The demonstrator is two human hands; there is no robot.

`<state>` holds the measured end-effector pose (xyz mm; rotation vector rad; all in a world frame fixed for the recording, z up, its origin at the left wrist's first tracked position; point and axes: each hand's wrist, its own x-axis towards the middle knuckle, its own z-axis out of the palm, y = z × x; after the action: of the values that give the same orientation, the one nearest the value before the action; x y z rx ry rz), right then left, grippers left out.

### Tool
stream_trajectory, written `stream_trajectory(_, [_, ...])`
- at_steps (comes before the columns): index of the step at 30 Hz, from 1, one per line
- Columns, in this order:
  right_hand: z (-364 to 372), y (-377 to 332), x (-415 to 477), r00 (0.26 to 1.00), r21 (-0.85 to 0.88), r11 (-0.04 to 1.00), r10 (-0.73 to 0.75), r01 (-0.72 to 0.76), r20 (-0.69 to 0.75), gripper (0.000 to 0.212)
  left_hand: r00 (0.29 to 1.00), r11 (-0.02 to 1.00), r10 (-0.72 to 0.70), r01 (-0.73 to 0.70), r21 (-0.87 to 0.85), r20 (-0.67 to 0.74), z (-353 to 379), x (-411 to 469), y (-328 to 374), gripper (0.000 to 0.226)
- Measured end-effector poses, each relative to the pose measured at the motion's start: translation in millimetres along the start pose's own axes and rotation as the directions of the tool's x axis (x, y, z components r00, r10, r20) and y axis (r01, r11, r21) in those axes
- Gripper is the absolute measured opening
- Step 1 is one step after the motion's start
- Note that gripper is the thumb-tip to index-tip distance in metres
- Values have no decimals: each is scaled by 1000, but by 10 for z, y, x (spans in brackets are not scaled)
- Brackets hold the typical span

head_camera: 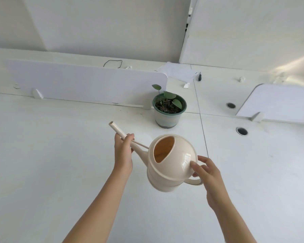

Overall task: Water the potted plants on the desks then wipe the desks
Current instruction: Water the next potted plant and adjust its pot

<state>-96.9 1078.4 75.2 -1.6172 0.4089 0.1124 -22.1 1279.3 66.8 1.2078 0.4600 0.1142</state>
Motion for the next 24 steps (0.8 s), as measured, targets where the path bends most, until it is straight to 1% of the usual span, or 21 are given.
stream_trajectory(1, [-10, -19, -10, 999, 14, 1000, -2, 2, -36, 52, 999, 1000, -5, 5, 2, 32, 76, 46, 0, 9])
stream_trajectory(3, [-27, -70, -33, 995, 36, 999, 0, 4, -103, 53, 995, 1000, -4, 2, 17, 95, 224, 131, -4, 21])
stream_trajectory(6, [-38, -131, -52, 981, 50, 999, 8, 2, -193, 49, 984, 999, 1, -7, 36, 181, 386, 230, -35, 35])
stream_trajectory(10, [-97, -177, -86, 960, 54, 998, 4, 12, -280, 41, 955, 998, -13, -5, 59, 295, 560, 296, -73, 29])
stream_trajectory(13, [-152, -203, -124, 945, 54, 998, -10, 29, -327, 44, 929, 996, -43, 12, 86, 368, 698, 335, -108, 33])
stream_trajectory(14, [-174, -211, -129, 941, 54, 998, -13, 33, -339, 44, 919, 995, -60, 22, 102, 389, 741, 349, -122, 36])
stream_trajectory(17, [-249, -239, -134, 932, 32, 999, -23, 37, -361, 36, 887, 985, -123, 54, 166, 445, 861, 417, -191, 58])
stream_trajectory(18, [-270, -250, -136, 932, 23, 999, -31, 42, -361, 37, 878, 982, -139, 62, 180, 458, 897, 437, -216, 58])
stream_trajectory(22, [-312, -287, -113, 935, -15, 999, -35, 32, -353, 33, 850, 979, -177, 100, 177, 497, 1054, 533, -289, 39])
stream_trajectory(24, [-315, -277, -77, 933, -44, 999, -42, 28, -357, 35, 843, 975, -196, 113, 190, 502, 1127, 585, -311, 35])
